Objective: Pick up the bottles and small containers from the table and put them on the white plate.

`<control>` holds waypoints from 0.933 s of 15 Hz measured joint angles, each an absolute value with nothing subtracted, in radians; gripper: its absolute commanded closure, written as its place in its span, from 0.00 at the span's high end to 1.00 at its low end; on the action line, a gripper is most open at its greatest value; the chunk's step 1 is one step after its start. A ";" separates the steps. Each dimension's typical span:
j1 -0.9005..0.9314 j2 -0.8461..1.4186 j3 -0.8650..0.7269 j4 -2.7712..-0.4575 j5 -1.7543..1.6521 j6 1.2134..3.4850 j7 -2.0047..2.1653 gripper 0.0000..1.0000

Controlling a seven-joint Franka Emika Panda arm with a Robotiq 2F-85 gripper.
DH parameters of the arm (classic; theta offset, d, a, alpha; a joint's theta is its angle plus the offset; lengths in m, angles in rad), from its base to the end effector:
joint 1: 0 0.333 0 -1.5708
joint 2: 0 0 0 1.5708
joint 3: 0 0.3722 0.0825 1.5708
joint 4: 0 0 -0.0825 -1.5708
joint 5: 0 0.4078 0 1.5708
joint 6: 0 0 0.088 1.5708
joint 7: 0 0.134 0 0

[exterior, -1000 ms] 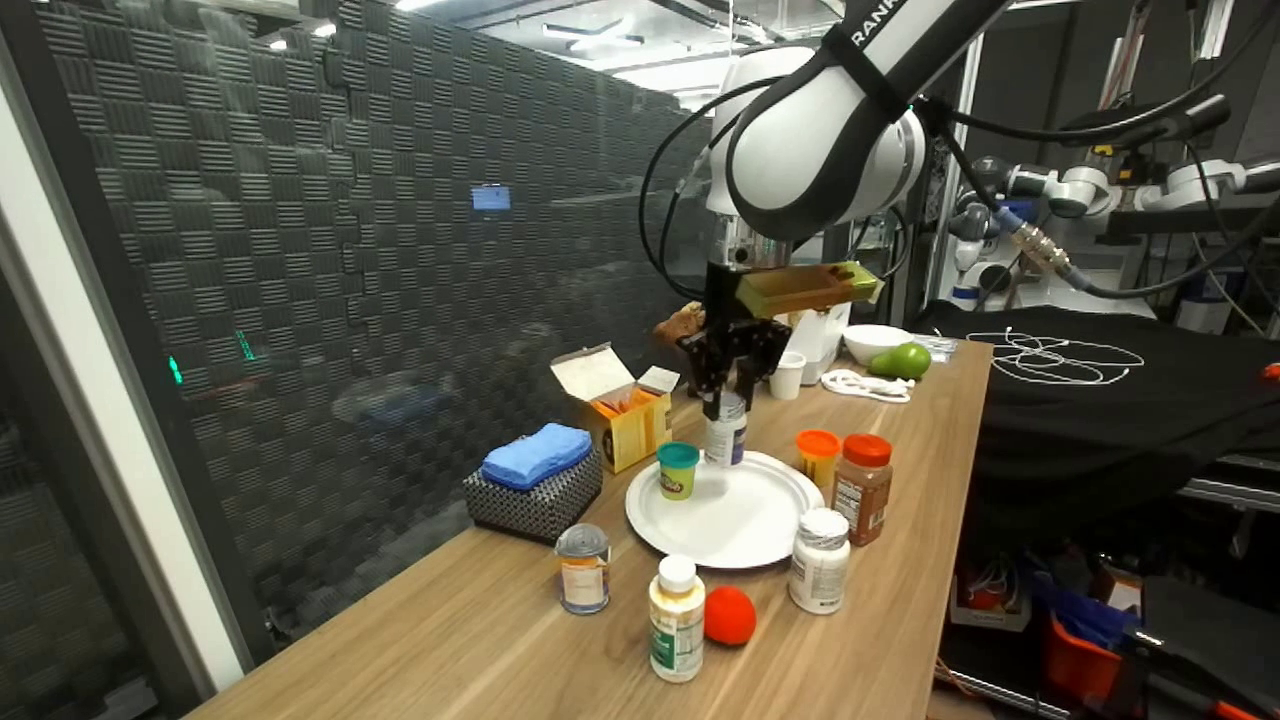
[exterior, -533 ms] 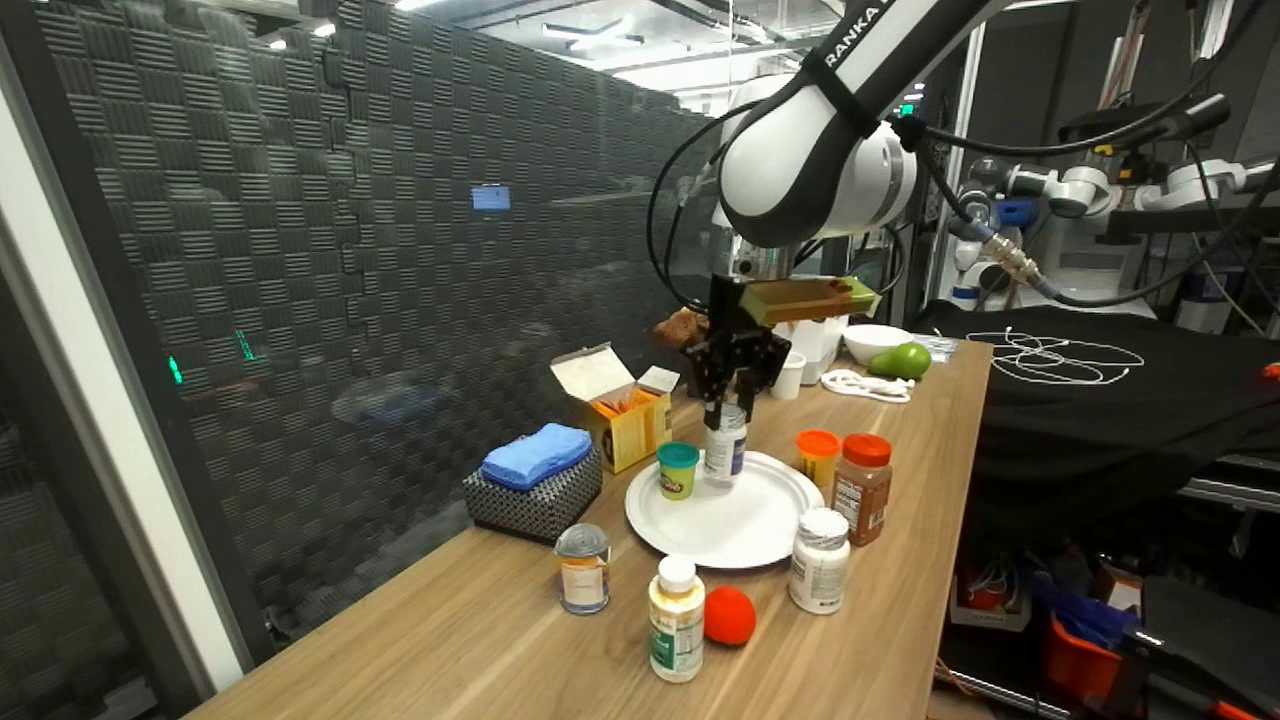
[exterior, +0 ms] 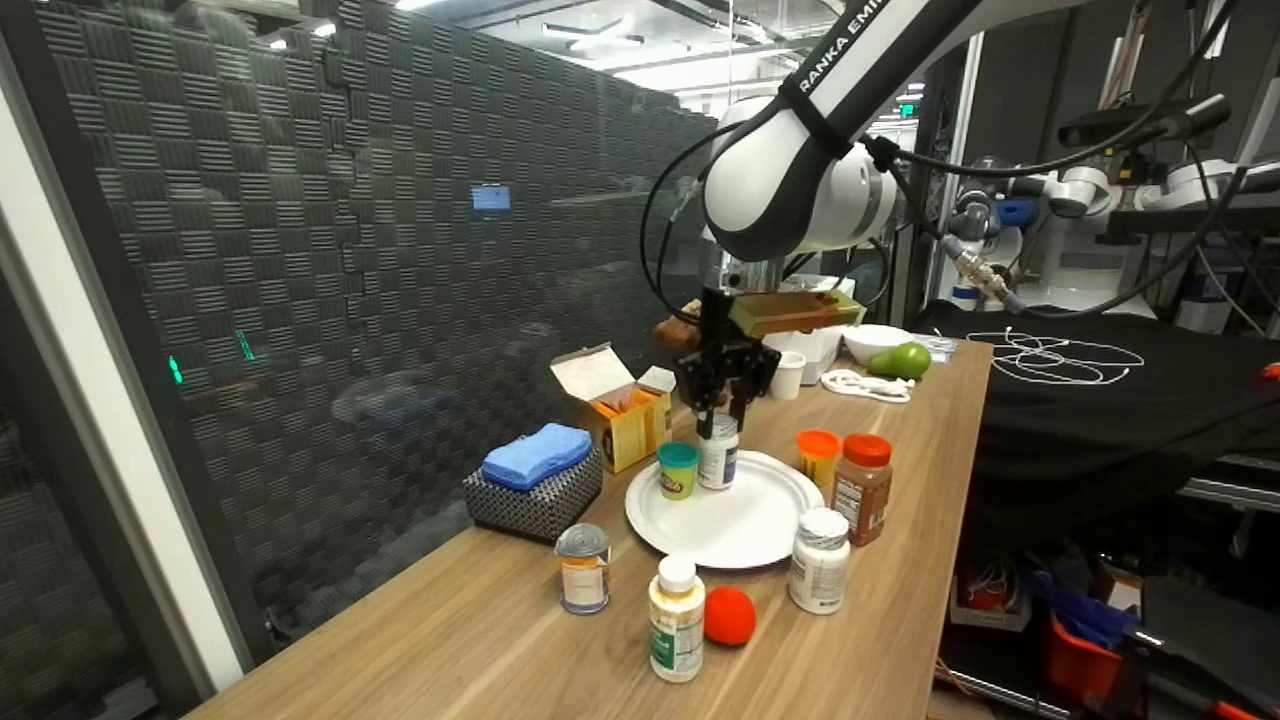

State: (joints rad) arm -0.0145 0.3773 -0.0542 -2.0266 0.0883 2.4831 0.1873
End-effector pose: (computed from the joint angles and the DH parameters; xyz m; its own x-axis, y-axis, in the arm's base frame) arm 0.6462 -0.0420 0.2761 0.9466 -0.3147 0.0702 -0.3115 -0.9488 -0.0535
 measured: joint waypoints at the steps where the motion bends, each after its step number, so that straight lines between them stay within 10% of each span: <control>1: -0.014 0.381 -0.054 -2.023 0.088 2.477 0.187 0.76; 4: -0.014 0.384 -0.054 -2.022 0.088 2.467 0.186 1.00; 14: -0.020 0.190 -0.065 -2.211 0.080 2.568 0.165 1.00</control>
